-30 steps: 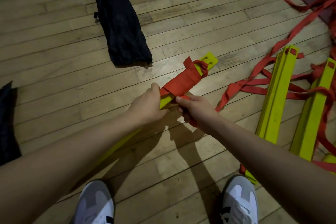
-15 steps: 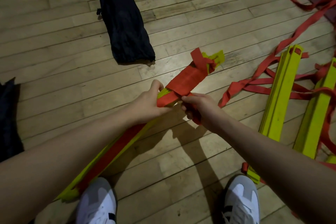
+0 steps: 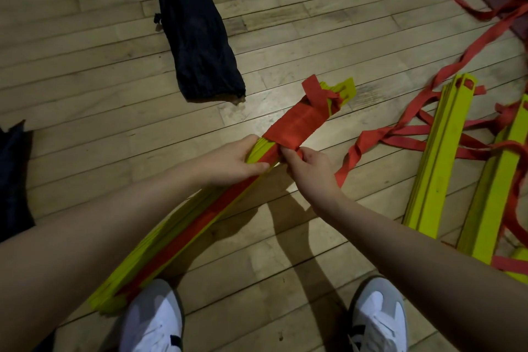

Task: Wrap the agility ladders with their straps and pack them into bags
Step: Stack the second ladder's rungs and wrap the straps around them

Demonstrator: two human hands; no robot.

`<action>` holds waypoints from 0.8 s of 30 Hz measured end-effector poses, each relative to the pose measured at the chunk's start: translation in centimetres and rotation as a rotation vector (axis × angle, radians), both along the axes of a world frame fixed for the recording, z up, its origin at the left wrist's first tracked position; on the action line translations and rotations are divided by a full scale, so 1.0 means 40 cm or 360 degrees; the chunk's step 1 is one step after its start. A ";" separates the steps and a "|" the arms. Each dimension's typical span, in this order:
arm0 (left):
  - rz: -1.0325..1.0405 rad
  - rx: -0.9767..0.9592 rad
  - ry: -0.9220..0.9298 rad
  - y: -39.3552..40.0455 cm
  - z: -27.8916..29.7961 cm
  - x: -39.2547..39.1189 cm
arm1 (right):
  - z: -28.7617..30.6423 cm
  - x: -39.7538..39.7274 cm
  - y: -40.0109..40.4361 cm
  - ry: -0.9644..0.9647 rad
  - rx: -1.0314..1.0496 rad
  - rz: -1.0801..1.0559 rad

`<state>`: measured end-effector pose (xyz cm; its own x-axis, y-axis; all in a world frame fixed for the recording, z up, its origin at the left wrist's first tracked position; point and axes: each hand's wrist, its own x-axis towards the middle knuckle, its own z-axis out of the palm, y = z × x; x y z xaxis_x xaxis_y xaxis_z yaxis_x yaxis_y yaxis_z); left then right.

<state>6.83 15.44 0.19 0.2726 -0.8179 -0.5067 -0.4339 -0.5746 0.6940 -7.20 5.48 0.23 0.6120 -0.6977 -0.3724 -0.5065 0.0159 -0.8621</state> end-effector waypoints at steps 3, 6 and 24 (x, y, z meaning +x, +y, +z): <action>0.0131 -0.0129 -0.0015 0.007 -0.016 -0.010 | 0.004 0.006 0.002 0.0009 0.0002 -0.0055; 0.0140 -0.0090 -0.0134 0.009 -0.023 -0.024 | -0.002 0.009 0.005 0.0032 0.0077 -0.0077; -0.0004 0.0161 -0.1198 -0.021 -0.071 0.049 | 0.014 0.019 -0.057 0.0188 0.0920 0.0693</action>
<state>8.80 14.61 -2.67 0.5726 -0.7785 -0.2571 -0.7710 -0.6180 0.1539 -6.46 3.18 0.80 0.7220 -0.0727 -0.6881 -0.6596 0.2277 -0.7162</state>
